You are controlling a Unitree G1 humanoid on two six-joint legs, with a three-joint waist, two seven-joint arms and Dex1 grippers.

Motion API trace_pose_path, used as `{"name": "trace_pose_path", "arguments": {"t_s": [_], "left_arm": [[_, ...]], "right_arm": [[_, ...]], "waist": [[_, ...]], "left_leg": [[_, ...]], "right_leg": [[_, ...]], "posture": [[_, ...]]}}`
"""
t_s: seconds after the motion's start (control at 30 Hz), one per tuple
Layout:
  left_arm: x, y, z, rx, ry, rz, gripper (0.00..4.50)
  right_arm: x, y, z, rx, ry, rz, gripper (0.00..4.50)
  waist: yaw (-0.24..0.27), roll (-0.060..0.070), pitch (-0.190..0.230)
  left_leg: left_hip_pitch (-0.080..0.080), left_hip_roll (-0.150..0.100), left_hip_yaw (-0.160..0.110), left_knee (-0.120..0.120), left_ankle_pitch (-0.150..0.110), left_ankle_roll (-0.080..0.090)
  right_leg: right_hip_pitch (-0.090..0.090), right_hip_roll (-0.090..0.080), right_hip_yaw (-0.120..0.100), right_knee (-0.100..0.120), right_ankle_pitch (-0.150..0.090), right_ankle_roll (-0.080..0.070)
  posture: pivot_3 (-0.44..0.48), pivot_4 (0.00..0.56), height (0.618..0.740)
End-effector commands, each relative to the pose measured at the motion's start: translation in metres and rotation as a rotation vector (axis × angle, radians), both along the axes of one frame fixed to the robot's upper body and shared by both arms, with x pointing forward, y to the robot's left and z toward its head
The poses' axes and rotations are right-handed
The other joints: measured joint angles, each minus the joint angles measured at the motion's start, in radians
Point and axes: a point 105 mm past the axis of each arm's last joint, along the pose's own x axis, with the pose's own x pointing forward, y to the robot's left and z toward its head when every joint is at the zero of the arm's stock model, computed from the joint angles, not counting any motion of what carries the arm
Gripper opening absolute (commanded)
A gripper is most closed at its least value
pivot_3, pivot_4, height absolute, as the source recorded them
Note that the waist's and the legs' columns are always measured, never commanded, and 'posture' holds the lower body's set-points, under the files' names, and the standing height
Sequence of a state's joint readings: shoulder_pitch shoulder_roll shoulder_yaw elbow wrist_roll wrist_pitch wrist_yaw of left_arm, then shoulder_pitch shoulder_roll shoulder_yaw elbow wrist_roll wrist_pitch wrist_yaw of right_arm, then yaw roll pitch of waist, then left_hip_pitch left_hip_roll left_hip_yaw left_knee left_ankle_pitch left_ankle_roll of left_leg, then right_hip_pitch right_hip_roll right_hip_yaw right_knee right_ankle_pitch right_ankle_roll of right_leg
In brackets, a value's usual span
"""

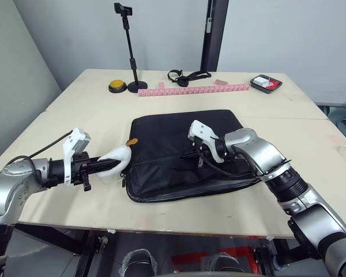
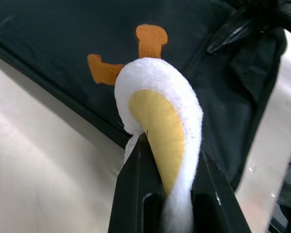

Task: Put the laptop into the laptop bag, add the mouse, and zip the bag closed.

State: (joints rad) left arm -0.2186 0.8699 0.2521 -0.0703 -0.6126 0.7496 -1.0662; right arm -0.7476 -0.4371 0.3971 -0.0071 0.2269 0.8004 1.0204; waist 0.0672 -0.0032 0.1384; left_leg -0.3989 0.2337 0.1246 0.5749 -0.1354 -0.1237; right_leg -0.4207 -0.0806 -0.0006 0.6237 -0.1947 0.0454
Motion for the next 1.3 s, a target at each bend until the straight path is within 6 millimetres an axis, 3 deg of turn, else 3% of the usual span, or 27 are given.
{"name": "trace_pose_path", "arguments": {"t_s": [0.03,0.23,0.37,0.47,0.57,0.73,0.9,1.03,1.13,1.2,1.3], "left_arm": [[0.019,0.002,0.013,0.017,-0.071,0.039,0.04],[0.050,0.002,0.037,0.008,-0.148,0.099,0.04],[0.061,0.007,0.039,0.020,-0.155,0.136,0.04],[0.069,0.011,0.039,0.016,-0.159,0.171,0.04],[0.078,0.015,0.036,0.024,-0.161,0.213,0.04],[0.084,0.015,0.033,0.026,-0.156,0.242,0.04],[0.072,-0.006,0.037,-0.051,-0.170,0.156,0.04],[0.026,-0.035,0.041,-0.138,-0.128,-0.093,0.04],[0.014,-0.028,0.033,-0.094,-0.099,-0.106,0.04],[0.024,-0.017,0.035,-0.111,-0.093,-0.012,0.04],[0.010,-0.024,0.042,-0.147,-0.086,-0.076,0.04]], "right_arm": [[-0.001,0.009,0.019,0.050,-0.017,0.036,0.00],[0.006,0.016,0.024,0.054,-0.032,0.029,0.00],[0.006,0.019,0.025,0.052,-0.036,0.032,0.00],[0.005,0.020,0.018,0.024,-0.031,0.036,0.00],[0.013,0.014,-0.007,-0.101,-0.051,-0.011,0.00],[0.016,0.016,-0.008,-0.103,-0.048,-0.025,0.00],[0.028,0.008,-0.023,-0.204,-0.101,-0.082,0.00],[0.037,0.008,-0.020,-0.196,-0.109,-0.128,0.00],[0.043,0.008,-0.019,-0.190,-0.102,-0.155,0.00],[0.044,0.008,-0.021,-0.197,-0.109,-0.159,0.00],[0.047,0.007,-0.022,-0.200,-0.109,-0.168,0.00]], "waist": [[0.001,0.000,0.000],[0.003,0.000,0.000],[0.001,0.000,0.000],[0.002,0.000,0.000],[0.007,0.000,0.000],[0.012,0.000,0.000],[0.014,0.000,0.000],[0.007,0.000,0.000],[0.006,0.000,0.000],[0.013,0.000,0.000],[0.015,0.000,0.000]], "left_leg": [[0.000,0.000,0.000,0.000,0.000,0.000],[-0.001,0.000,0.000,0.000,0.001,-0.001],[-0.001,0.000,0.000,0.000,0.001,-0.002],[-0.002,0.000,0.000,0.000,0.001,-0.002],[-0.001,0.000,-0.001,0.000,0.001,-0.002],[-0.001,0.000,-0.001,0.001,0.001,-0.002],[0.000,0.000,-0.001,0.002,0.001,-0.002],[0.001,0.000,-0.001,0.004,0.001,-0.002],[0.002,0.000,-0.001,0.003,0.001,-0.002],[0.002,0.000,-0.001,0.003,0.001,-0.002],[0.003,0.000,-0.001,0.003,0.001,-0.002]], "right_leg": [[0.000,0.000,0.000,0.000,0.000,0.000],[0.000,0.000,-0.001,0.000,0.000,0.000],[0.000,0.000,0.000,0.000,0.000,0.000],[-0.001,0.000,-0.001,0.000,0.000,0.000],[0.000,0.000,-0.001,0.000,0.000,0.000],[0.000,0.000,-0.001,0.002,0.000,0.000],[0.000,0.000,-0.001,0.004,0.000,0.000],[0.000,-0.003,0.000,0.007,0.000,0.000],[0.000,-0.004,0.000,0.008,0.000,-0.001],[0.000,-0.003,-0.001,0.010,0.000,-0.001],[0.000,-0.004,-0.001,0.012,0.000,-0.001]], "posture": [[0.000,0.150,0.739],[0.000,0.150,0.739],[0.000,0.150,0.739],[0.000,0.150,0.739],[0.000,0.150,0.739],[0.000,0.150,0.739],[0.000,0.150,0.739],[0.000,0.150,0.739],[0.000,0.150,0.739],[0.000,0.150,0.739],[0.000,0.150,0.739]]}}
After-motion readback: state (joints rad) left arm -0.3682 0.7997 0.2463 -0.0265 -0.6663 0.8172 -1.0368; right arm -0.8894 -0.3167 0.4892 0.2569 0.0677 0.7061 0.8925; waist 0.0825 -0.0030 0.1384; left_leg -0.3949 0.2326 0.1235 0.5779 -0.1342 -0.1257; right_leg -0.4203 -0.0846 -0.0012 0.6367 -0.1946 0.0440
